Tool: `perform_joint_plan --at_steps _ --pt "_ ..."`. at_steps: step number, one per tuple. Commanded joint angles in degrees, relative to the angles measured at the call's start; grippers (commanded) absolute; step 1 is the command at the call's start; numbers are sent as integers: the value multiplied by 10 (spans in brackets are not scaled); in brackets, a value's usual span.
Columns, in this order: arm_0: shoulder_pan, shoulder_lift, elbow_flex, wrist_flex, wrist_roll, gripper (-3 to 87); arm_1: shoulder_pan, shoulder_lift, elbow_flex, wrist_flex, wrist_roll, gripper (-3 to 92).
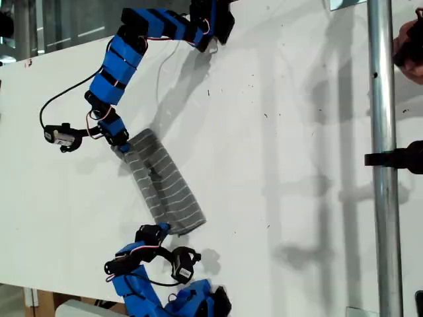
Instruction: Grasp corners of a towel and fold twice.
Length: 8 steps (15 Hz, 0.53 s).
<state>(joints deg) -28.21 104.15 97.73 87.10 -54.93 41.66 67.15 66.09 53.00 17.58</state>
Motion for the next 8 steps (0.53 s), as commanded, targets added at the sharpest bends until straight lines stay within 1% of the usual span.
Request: perform_joint_plan --at_steps 1,2,3,4,5,6,7,8 --pt "-23 65 23 -3 -3 -28 30 56 -29 -18 8 -2" --pt "-47 87 11 25 4 -28 36 56 -47 -16 11 -2" --pt "-62 111 15 39 10 -28 40 56 -48 -14 13 -3" --pt "-64 130 47 31 5 -28 45 56 -35 -13 13 -3" --pt "-58 149 83 23 -15 -28 48 62 -8 -25 13 -3" --pt "-55 192 140 -27 -22 -28 54 65 10 -34 16 -3" --pt "-49 212 174 -47 -30 -28 58 58 10 -32 18 -3" --pt "-36 207 189 -48 -39 -28 58 51 10 -19 19 -3"
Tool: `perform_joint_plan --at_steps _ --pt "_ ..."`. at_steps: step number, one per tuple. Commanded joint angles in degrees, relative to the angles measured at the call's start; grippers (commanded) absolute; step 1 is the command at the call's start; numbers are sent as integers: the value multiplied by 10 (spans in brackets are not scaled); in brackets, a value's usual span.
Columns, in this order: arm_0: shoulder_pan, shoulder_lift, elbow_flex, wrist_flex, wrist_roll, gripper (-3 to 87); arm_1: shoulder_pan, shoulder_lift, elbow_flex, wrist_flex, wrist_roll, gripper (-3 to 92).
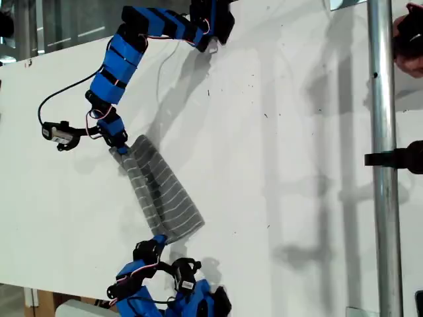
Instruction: Grasp corners of a towel and fold twice.
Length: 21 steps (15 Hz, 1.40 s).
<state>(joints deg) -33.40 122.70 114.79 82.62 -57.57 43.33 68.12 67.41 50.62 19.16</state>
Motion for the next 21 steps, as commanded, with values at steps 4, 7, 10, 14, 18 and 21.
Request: perform_joint_plan --at_steps 4,7,10,14,18,21 --pt "91 -26 73 -104 -64 -24 48 -12 -3 82 23 -3" --pt "141 -110 48 -171 -98 -22 58 -58 -8 95 27 -3" --pt "179 -162 38 -208 -136 -19 52 -113 -35 97 28 -3" --pt "196 -182 68 -232 -181 140 51 -160 -62 98 32 142" --pt "200 -112 76 -120 -238 287 66 -130 -61 164 39 294" --pt "207 28 120 -44 -272 287 75 -54 -14 172 35 310"
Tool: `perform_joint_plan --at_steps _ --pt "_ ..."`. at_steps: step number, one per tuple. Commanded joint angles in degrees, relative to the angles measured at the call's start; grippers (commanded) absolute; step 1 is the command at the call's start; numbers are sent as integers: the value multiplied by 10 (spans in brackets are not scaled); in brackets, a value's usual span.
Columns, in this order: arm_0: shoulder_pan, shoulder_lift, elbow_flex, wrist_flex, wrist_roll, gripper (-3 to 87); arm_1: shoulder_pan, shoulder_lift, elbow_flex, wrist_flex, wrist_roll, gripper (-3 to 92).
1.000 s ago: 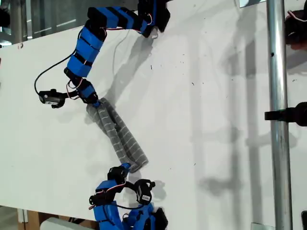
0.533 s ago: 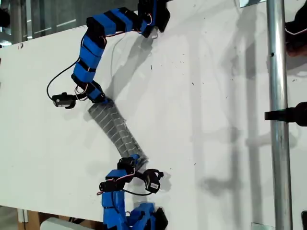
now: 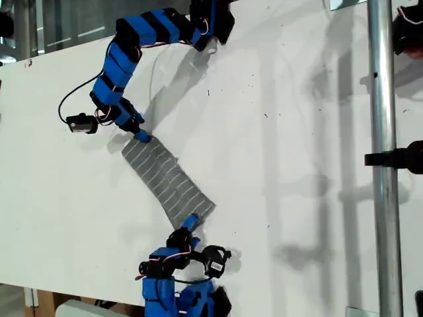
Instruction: Grasp corners of a towel and fold twice.
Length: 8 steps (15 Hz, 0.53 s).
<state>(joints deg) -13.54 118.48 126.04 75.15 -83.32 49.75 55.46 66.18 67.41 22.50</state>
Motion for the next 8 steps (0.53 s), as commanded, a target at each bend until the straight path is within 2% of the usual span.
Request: perform_joint_plan --at_steps 1,4,8 --pt "17 129 29 52 -31 284 13 88 1 11 0 316" --pt "55 329 117 81 -89 282 18 132 0 30 -1 330" --pt "99 531 240 42 -113 242 54 221 18 48 -11 340"
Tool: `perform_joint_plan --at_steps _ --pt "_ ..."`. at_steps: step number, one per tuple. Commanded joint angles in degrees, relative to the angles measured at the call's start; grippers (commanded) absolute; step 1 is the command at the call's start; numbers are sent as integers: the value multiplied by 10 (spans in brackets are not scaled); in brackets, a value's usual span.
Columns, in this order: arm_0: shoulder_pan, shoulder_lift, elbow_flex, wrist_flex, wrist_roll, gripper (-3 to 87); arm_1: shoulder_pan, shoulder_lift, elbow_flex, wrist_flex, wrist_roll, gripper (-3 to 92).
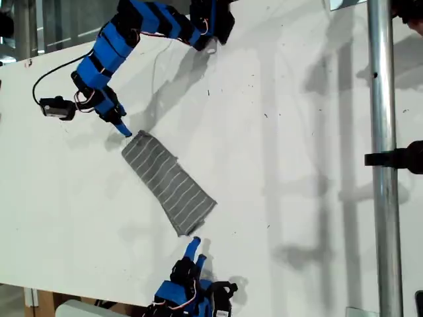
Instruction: Grasp corners of a towel and fold twice.
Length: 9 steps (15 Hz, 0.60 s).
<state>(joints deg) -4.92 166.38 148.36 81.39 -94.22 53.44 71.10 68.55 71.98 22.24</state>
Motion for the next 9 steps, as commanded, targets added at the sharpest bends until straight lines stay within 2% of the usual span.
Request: perform_joint_plan --at_steps 1,4,9 --pt "18 96 37 -34 -4 248 26 62 -5 -2 -16 342" --pt "32 298 142 -62 -1 220 4 -25 -51 -41 -24 343" --pt "54 323 174 -68 -19 236 -62 -192 -146 -85 -24 334"
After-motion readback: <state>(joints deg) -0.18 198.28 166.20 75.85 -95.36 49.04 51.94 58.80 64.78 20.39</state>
